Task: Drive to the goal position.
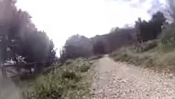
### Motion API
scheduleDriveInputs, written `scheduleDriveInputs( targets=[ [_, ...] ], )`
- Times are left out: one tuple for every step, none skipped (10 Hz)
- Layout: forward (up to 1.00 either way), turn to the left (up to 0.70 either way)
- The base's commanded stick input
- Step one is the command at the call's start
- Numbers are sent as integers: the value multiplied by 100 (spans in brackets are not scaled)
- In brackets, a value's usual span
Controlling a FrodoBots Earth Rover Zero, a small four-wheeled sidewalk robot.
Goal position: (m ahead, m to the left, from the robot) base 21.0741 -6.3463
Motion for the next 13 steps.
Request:
scheduleDriveInputs(
  targets=[
    [70,-27],
    [70,0],
    [70,0],
    [70,0],
    [70,0],
    [70,0],
    [70,0],
    [70,0],
    [70,0],
    [70,0],
    [70,-13],
    [70,-25],
    [70,-26]
  ],
)
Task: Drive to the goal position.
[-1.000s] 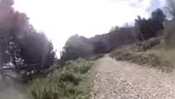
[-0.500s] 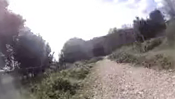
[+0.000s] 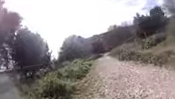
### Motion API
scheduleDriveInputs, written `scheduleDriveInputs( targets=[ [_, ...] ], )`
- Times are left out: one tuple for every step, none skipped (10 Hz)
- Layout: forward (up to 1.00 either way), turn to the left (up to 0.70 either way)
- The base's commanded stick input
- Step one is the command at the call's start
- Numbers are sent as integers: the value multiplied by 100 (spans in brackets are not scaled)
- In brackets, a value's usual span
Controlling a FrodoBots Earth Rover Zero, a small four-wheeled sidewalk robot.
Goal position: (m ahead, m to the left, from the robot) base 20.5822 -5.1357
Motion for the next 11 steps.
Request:
scheduleDriveInputs(
  targets=[
    [70,0],
    [70,0],
    [70,0],
    [70,0],
    [70,0],
    [70,0],
    [70,0],
    [70,0],
    [70,0],
    [70,0],
    [70,0]
  ],
)
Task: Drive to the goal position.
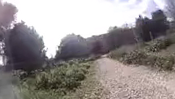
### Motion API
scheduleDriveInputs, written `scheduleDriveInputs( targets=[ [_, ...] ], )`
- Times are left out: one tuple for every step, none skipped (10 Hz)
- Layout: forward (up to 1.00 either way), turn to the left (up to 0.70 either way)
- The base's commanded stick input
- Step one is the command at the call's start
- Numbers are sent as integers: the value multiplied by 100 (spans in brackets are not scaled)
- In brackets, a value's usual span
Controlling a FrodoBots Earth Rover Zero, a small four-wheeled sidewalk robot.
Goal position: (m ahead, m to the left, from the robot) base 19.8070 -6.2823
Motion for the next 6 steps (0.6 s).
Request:
scheduleDriveInputs(
  targets=[
    [70,0],
    [70,0],
    [70,0],
    [70,0],
    [70,0],
    [70,0]
  ],
)
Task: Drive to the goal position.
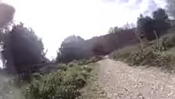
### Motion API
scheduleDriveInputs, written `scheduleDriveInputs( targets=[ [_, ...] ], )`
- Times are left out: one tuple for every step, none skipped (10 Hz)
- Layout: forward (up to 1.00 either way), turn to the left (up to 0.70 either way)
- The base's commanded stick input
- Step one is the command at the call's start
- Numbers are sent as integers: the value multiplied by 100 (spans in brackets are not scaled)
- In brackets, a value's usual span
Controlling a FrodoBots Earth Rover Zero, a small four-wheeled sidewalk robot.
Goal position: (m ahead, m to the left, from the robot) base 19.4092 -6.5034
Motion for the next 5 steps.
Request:
scheduleDriveInputs(
  targets=[
    [70,-17],
    [70,-28],
    [70,-27],
    [70,0],
    [70,0]
  ],
)
